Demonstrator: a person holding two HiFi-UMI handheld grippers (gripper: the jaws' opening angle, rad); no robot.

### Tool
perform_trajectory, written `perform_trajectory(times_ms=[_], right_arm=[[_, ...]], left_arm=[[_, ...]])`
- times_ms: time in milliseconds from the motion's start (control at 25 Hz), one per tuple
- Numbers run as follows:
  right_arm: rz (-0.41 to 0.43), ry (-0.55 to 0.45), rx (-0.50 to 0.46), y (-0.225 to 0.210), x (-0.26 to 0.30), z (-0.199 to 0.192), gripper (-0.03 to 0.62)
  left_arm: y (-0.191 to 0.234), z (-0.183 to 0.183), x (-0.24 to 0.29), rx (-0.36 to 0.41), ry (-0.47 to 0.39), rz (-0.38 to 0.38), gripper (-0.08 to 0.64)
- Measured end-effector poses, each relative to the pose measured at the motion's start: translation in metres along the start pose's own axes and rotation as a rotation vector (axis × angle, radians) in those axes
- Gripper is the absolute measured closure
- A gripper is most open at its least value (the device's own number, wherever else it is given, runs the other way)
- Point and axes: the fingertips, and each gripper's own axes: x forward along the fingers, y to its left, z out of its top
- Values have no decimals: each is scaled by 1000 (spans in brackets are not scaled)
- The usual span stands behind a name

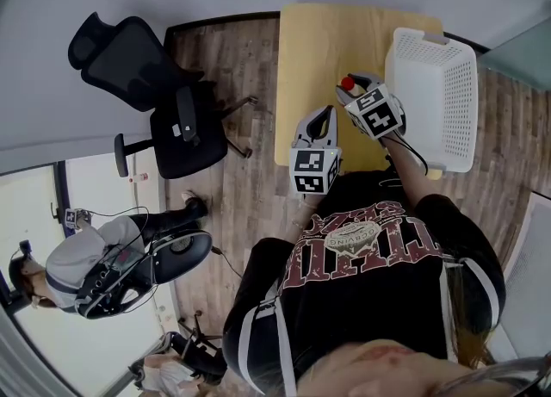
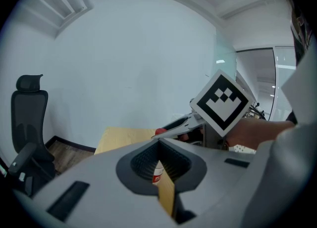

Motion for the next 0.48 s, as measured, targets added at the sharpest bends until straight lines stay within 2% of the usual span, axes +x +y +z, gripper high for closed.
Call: perform_trajectory(times_ms=[480], right_arm=[[9,112,-37,9,-7,-9,423]], left_arm=[[-5,2,4,6,1,-25,512]])
